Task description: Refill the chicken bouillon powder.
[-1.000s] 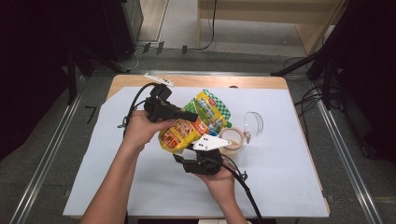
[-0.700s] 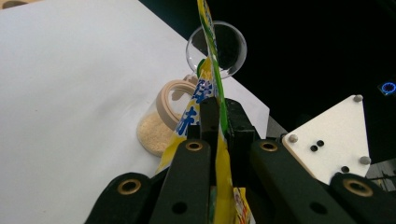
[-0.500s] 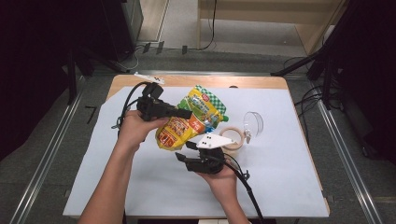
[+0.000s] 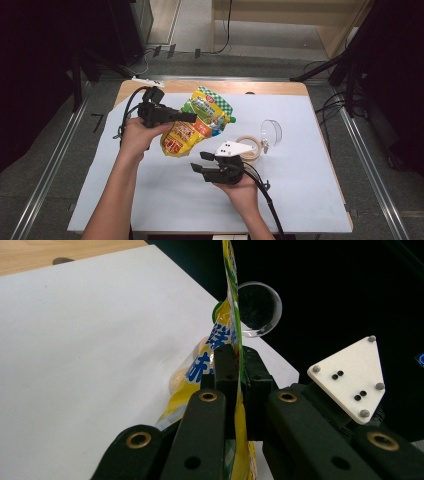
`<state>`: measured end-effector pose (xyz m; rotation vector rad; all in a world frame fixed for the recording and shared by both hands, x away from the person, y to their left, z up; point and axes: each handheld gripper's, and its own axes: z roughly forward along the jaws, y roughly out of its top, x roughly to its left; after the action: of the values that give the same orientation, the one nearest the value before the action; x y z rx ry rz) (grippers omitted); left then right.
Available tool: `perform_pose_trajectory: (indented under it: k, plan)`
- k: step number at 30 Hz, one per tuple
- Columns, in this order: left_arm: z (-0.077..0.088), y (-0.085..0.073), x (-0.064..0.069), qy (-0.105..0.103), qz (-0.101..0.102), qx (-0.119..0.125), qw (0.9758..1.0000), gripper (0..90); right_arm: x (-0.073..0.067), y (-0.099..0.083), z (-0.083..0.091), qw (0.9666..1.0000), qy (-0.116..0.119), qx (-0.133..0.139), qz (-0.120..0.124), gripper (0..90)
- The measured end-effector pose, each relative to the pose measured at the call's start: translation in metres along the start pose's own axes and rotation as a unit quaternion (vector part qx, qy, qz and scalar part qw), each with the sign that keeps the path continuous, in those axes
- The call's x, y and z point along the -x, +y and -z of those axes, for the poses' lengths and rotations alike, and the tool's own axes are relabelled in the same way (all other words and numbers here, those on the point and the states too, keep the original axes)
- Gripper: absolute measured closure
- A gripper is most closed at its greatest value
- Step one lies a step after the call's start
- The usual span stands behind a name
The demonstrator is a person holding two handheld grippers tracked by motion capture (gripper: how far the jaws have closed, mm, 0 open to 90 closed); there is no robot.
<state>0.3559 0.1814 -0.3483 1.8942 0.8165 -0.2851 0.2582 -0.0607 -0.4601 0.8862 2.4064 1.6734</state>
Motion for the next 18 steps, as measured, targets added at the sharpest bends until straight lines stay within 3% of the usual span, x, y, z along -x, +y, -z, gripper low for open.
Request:
perform_pose_trajectory:
  k: [5, 11, 18]
  plan:
    - [0.004, -0.001, -0.007, 0.010, 0.002, 0.009, 0.9999, 89.2, 0.004, 0.000, 0.003, 0.9999, 0.000, -0.013, 0.011, 50.1]
    - [0.005, -0.003, -0.011, 0.031, -0.002, 0.017, 0.9994, 89.2, 0.010, 0.001, 0.007, 0.9995, 0.024, -0.020, 0.003, 48.6]
    - [0.003, -0.008, -0.023, 0.032, 0.022, 0.026, 0.9989, 88.7, 0.015, -0.001, 0.017, 0.9987, 0.042, -0.027, 0.005, 48.6]
